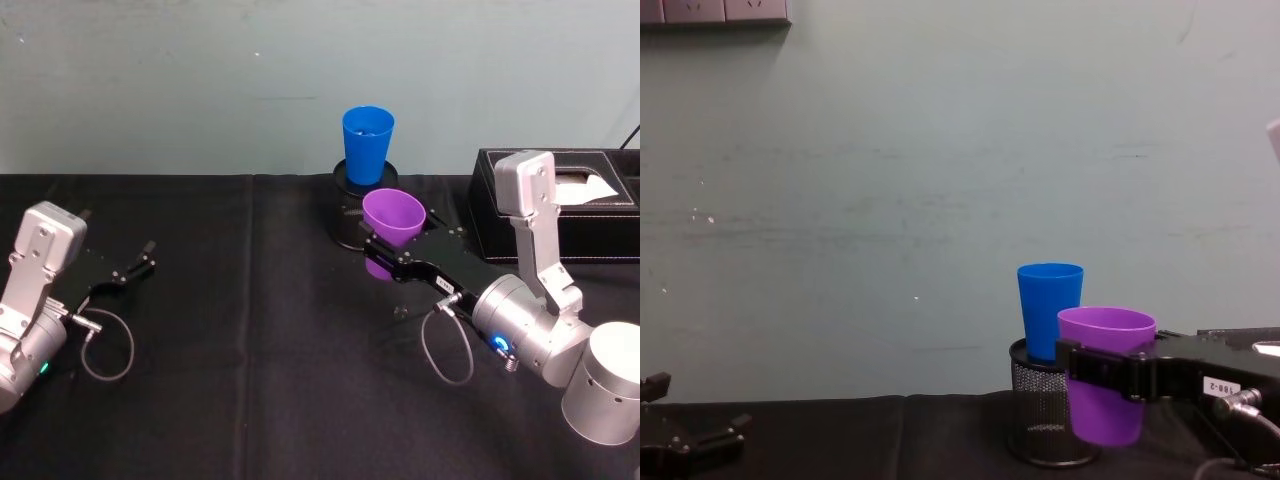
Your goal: Pick up one cup with a gripper and tap it against the other cup.
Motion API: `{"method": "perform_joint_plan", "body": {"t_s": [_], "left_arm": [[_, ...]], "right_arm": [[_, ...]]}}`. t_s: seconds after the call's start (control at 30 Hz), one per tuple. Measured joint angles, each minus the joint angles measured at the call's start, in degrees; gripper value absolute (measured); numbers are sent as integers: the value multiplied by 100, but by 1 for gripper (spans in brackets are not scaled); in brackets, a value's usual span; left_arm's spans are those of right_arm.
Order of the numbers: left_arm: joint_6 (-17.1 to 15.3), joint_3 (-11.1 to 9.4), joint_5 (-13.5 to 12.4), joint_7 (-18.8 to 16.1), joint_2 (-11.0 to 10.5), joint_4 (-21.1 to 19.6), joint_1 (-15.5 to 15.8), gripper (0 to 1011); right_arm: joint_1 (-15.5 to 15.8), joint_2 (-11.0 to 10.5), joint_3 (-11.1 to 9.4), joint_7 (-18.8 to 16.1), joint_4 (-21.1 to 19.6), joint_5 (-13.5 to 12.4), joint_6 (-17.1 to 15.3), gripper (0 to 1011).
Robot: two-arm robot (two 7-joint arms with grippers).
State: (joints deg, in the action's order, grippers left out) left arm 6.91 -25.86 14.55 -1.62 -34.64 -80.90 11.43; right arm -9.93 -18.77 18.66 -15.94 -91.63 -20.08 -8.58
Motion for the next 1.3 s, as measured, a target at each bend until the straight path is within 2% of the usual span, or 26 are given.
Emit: {"method": "perform_joint_plan", "body": {"t_s": [0.87, 0.97, 1.17, 1.3], "left_arm": [[0, 0, 0, 0, 0, 0, 0, 1000], [0, 0, 0, 0, 0, 0, 0, 1000], [0, 0, 0, 0, 0, 0, 0, 1000], [0, 0, 0, 0, 0, 0, 0, 1000]], "right_arm": [[-2, 4, -2, 0, 1, 0, -1, 726], [-97, 60, -8, 17, 99, 5, -72, 726], [-453, 234, -11, 29, 557, -8, -218, 726], [-727, 364, -49, -41, 935, -140, -285, 726]]}}
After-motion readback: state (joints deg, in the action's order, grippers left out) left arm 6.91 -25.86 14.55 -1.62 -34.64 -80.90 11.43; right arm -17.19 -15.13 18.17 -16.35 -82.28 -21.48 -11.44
